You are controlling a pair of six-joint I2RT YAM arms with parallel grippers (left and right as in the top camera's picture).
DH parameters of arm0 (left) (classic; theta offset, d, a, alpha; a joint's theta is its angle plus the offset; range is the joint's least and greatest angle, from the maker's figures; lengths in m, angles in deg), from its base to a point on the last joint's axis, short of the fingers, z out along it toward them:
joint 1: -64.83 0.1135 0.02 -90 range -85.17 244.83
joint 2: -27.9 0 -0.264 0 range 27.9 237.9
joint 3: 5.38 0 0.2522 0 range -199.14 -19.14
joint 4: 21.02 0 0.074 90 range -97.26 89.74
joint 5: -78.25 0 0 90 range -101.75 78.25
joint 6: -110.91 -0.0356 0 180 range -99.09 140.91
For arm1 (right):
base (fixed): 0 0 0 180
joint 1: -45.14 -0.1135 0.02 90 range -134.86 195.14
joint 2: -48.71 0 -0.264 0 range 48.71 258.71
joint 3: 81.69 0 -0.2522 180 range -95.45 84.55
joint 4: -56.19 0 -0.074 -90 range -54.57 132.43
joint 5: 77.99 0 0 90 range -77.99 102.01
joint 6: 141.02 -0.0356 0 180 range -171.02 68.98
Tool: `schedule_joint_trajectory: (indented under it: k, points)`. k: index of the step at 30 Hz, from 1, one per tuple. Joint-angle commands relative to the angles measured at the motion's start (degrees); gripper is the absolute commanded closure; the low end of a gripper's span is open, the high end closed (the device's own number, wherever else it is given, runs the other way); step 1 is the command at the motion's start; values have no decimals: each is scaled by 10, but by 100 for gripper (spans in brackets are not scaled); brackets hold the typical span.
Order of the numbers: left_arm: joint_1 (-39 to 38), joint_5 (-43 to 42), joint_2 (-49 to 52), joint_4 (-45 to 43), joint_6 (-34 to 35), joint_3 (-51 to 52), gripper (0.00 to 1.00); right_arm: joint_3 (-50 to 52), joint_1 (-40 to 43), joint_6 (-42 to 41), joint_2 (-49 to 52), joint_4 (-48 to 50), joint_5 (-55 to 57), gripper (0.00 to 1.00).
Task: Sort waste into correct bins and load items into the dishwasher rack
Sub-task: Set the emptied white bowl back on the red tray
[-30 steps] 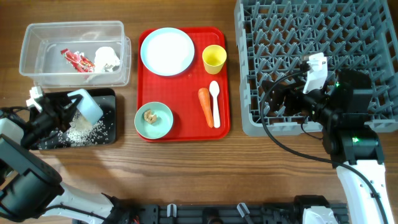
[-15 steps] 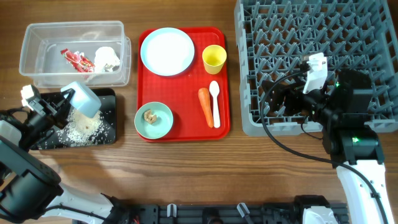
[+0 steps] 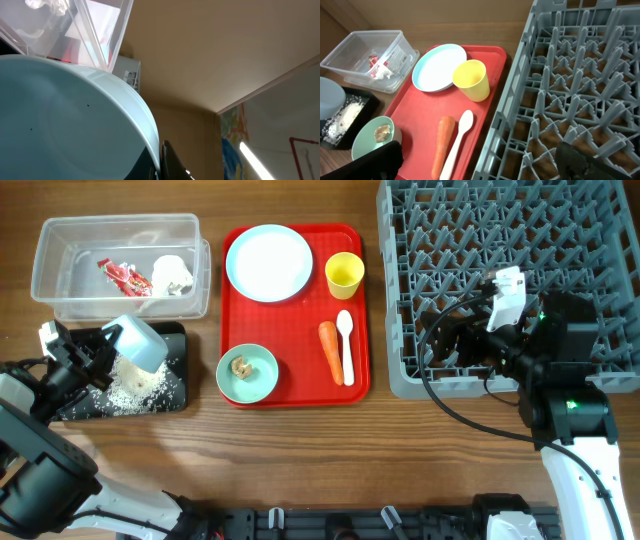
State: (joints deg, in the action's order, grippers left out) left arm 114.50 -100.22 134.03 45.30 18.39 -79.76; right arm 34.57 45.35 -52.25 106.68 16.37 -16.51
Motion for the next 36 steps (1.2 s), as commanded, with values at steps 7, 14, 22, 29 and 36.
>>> schedule_joint_trajectory:
  k: [7,14,22,29,36]
  points:
    - [-48,-18,-66,-3,-49,-12,96,-14,2,-3,3,2,-11,0]
    - [-224,74,-198,-54,-19,-81,96,-14,2,-3,3,3,-11,0]
    - [-524,566,-228,-202,125,-89,96,-14,2,-3,8,3,-11,0]
    - [-765,928,-123,-243,118,-89,96,-14,2,-4,28,3,-9,0]
    - [-816,1004,-42,-227,127,-89,96,-14,2,-5,35,-5,-12,0]
